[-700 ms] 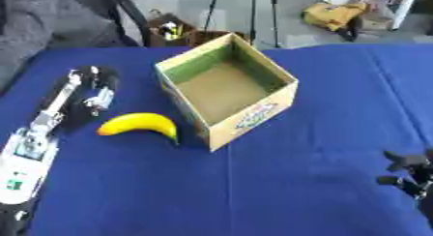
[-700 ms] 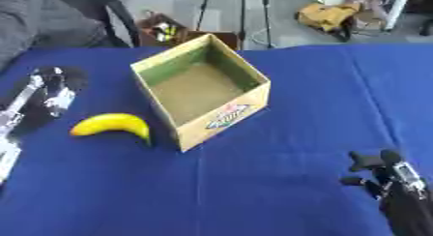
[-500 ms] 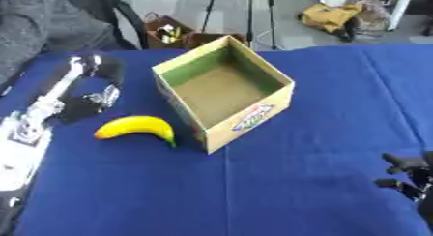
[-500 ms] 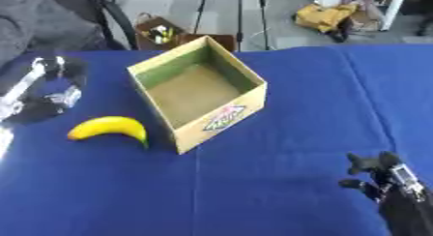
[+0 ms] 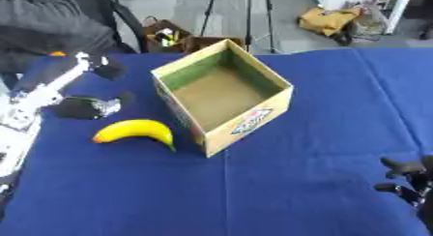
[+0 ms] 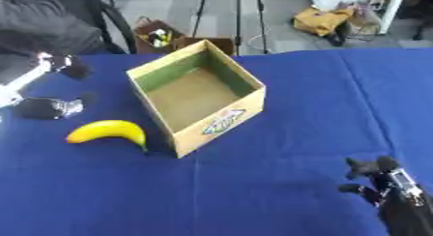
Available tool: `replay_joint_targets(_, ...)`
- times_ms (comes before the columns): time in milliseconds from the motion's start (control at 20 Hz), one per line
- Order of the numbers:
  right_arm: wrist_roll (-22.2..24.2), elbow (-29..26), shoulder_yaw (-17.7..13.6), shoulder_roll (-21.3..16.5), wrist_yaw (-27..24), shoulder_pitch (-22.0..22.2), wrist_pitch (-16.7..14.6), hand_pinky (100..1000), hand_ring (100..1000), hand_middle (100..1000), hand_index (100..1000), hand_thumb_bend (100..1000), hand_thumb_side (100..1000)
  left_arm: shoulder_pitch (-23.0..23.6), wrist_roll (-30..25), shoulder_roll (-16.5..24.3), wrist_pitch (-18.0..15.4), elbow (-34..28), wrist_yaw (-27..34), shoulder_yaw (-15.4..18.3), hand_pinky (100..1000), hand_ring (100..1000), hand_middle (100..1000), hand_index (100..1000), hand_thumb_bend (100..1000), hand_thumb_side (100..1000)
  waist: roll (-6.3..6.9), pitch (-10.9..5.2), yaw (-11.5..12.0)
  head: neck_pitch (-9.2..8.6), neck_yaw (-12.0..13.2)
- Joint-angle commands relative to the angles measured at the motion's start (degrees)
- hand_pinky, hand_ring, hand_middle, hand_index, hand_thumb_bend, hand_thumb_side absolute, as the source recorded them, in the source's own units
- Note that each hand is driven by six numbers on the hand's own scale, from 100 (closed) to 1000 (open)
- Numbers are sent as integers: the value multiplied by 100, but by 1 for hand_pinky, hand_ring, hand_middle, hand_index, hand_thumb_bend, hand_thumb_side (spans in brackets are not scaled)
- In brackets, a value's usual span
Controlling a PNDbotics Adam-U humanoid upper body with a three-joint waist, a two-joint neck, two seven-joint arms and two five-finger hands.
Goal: Pick up objects on the table and place them in the box.
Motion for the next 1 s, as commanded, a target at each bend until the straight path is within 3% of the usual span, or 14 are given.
replay_joint_targets(50,10,-54,8,-44,28,-49,15,649,964,538,624,100,773,-159,3,216,114,41,-328,-71,731,645,615,765,485,516,-9,-96,-5,-59,5)
replay_joint_targets(600,19,-36,25,-19,57,-38,34,649,964,539,624,100,776,-339,234,18,159,544,-1461,-424,708,601,587,754,508,467,-10,-84,-39,-62,32)
replay_joint_targets(750,17,-47,20,-24,60,-52,28,649,964,538,624,100,774,-347,277,-61,78,712,-1778,-475,711,599,586,754,442,395,-12,-76,-44,-83,29)
replay_joint_targets(1000,15,-42,21,-11,63,-44,39,649,964,538,624,100,774,-355,381,-204,-71,977,-2300,-525,713,606,594,760,403,371,-19,-62,-48,-70,33)
